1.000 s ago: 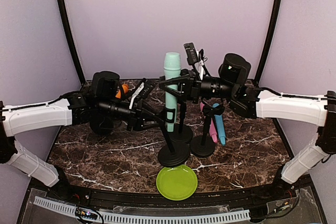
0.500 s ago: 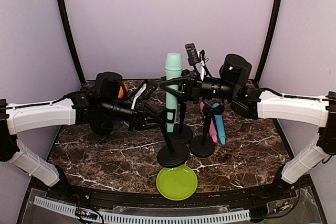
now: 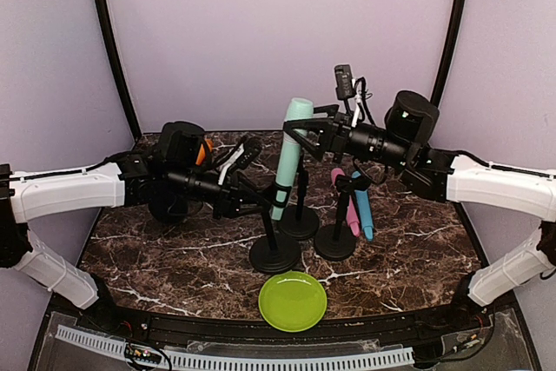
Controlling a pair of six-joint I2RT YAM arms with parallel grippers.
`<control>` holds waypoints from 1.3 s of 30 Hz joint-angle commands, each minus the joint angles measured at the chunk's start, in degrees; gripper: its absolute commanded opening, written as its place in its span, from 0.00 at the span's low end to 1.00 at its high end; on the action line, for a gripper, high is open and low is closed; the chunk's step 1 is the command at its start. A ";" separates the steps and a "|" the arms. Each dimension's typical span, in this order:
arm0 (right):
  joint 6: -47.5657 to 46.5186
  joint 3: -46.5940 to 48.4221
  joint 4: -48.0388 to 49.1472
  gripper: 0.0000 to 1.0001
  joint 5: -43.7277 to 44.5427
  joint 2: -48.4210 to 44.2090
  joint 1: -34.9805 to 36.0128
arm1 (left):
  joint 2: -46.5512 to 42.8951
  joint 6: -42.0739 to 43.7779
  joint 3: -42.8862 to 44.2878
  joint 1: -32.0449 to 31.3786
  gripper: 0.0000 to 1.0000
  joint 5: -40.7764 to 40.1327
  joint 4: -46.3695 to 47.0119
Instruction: Remove the microphone from the stand
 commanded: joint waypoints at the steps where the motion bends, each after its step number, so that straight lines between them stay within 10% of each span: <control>1: -1.38 0.85 -0.63 0.81 7.75 -1.17 0.20 | -2.44 1.27 2.20 -0.03 0.00 -3.97 4.31; 24: 0.12 8.74 -8.04 0.87 28.48 8.45 3.65 | -4.49 1.60 -2.15 0.00 0.00 -9.00 8.31; 39: 0.78 6.66 -3.20 0.11 25.08 8.69 1.73 | -3.77 2.83 -2.80 -0.04 0.00 -9.62 8.25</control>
